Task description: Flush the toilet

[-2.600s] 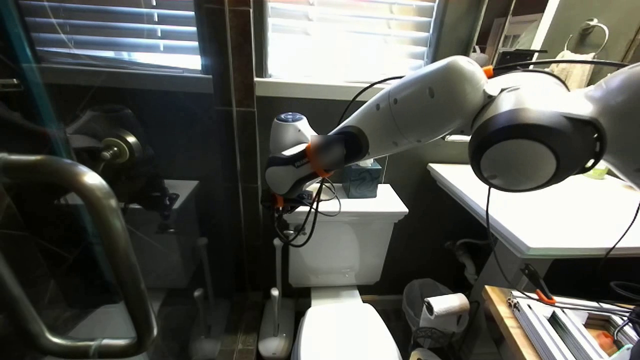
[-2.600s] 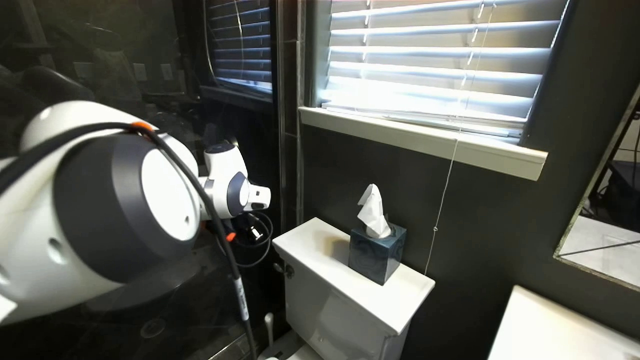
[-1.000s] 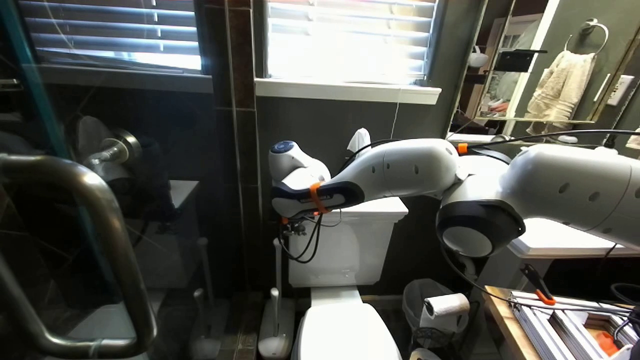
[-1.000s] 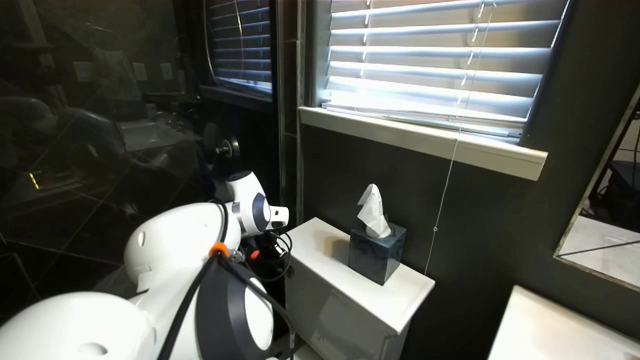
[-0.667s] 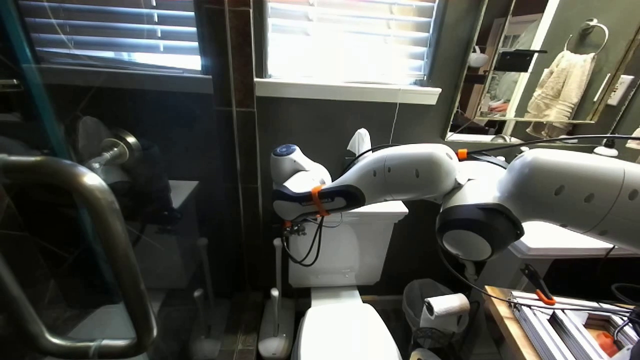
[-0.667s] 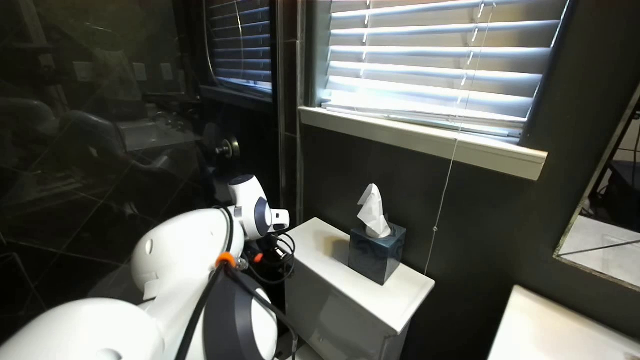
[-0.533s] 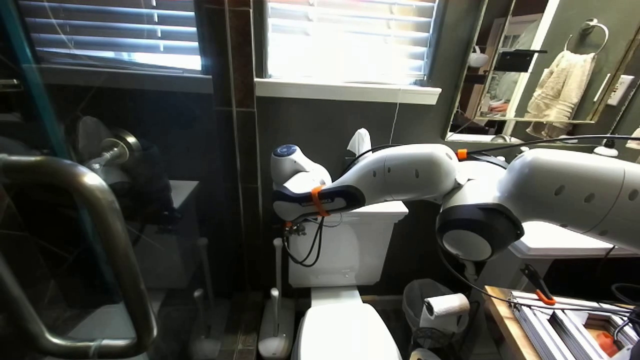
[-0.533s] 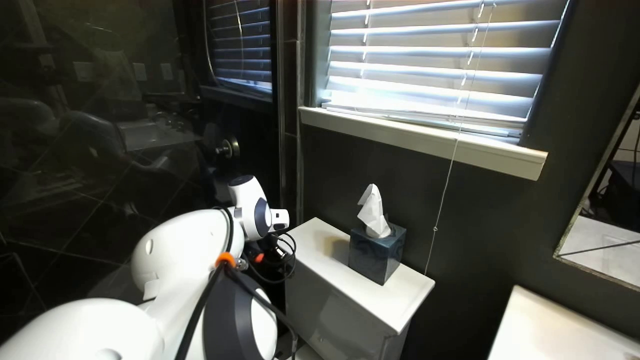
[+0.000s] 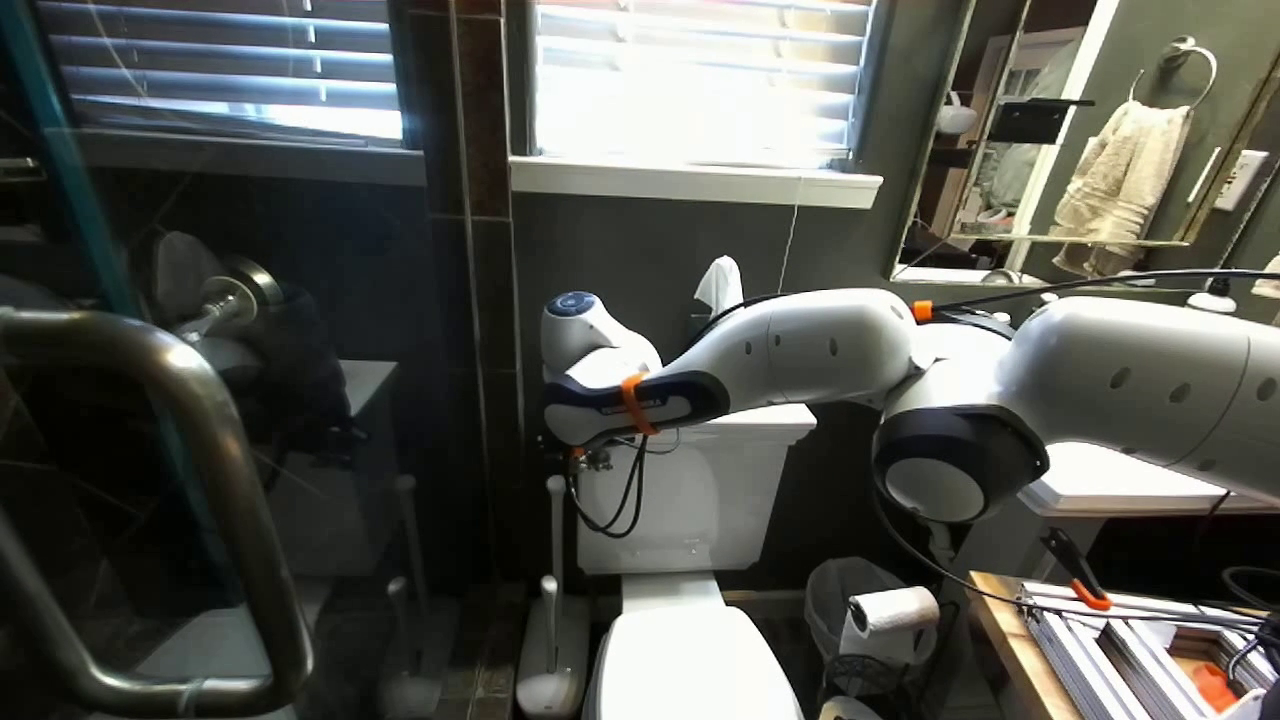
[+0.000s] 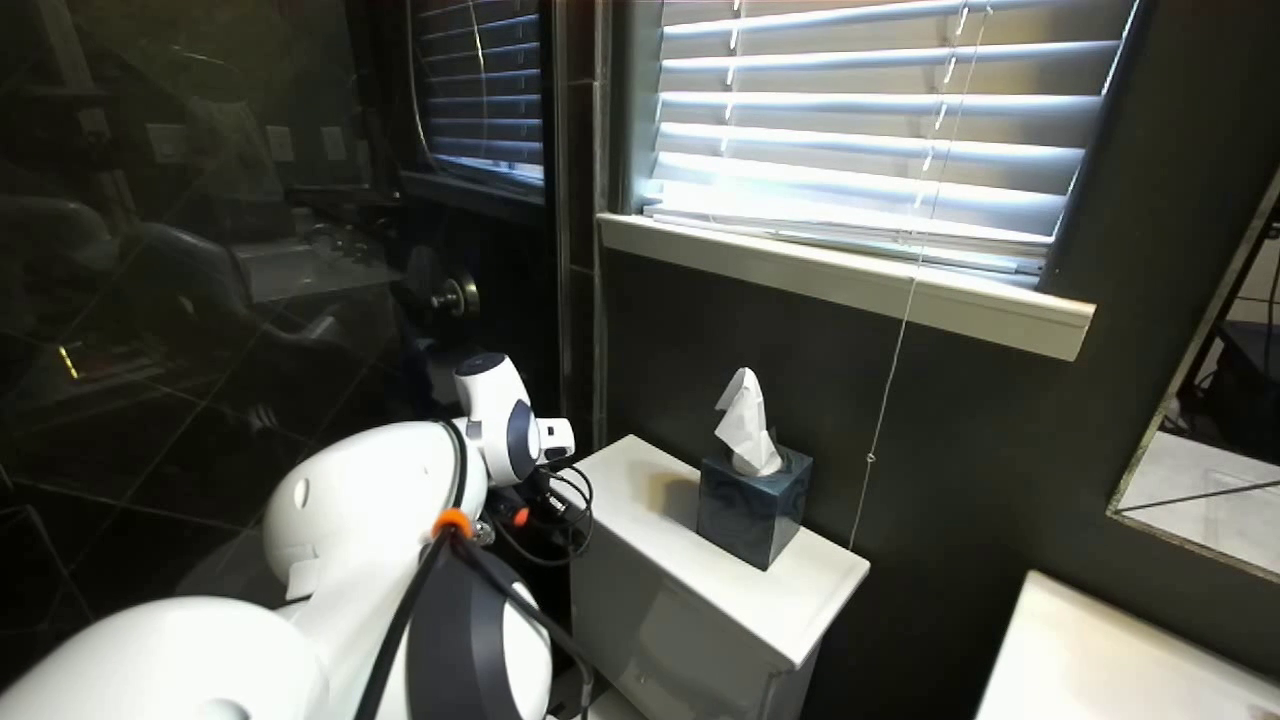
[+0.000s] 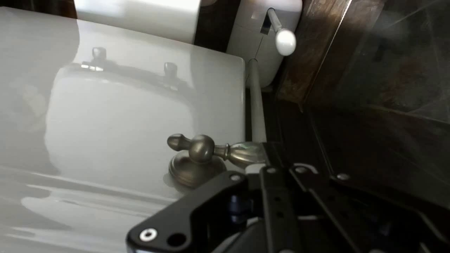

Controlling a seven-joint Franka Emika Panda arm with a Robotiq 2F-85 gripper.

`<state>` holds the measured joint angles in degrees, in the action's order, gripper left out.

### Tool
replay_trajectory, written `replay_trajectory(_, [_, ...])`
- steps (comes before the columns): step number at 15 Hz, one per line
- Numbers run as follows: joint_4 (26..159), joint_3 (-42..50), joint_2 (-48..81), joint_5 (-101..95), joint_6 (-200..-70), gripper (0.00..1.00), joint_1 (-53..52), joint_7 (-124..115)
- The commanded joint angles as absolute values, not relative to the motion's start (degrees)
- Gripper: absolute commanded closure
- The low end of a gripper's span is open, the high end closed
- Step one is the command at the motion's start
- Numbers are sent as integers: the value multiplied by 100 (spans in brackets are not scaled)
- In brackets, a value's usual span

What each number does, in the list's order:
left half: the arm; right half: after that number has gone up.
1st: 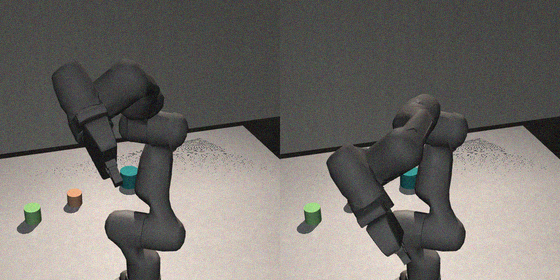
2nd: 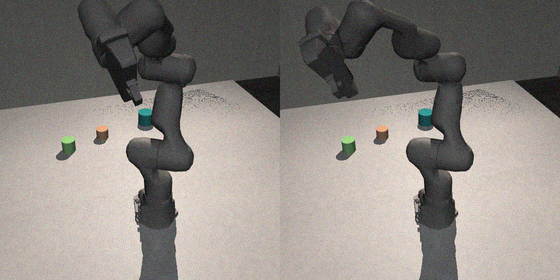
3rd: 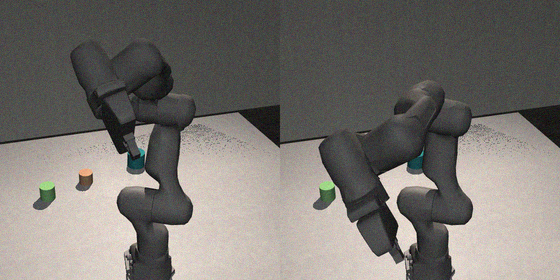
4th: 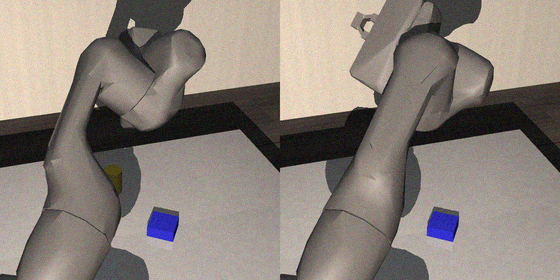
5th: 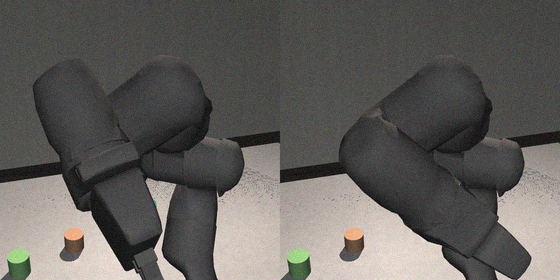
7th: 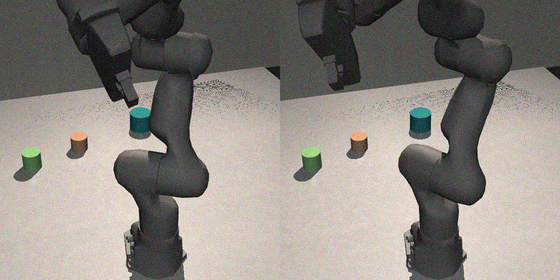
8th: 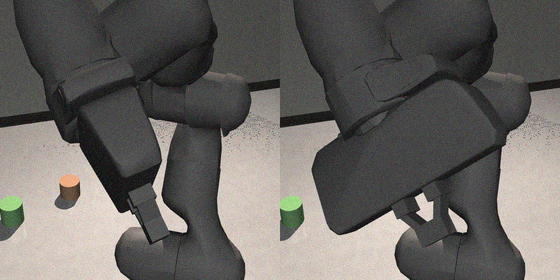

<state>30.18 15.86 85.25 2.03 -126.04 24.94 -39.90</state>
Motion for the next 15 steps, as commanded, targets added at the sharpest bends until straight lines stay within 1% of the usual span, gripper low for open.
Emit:
replay_trajectory(1, [3164,1496,8525,183,-12644,100,2573,-3892])
replay_trajectory(5, [3162,1340,8513,129,-12493,100,2655,-3896])
replay_trajectory(8, [3246,1384,8502,182,-12453,100,2647,-3918])
replay_trajectory(15, [2894,1356,8578,121,-12421,99,2650,-4005])
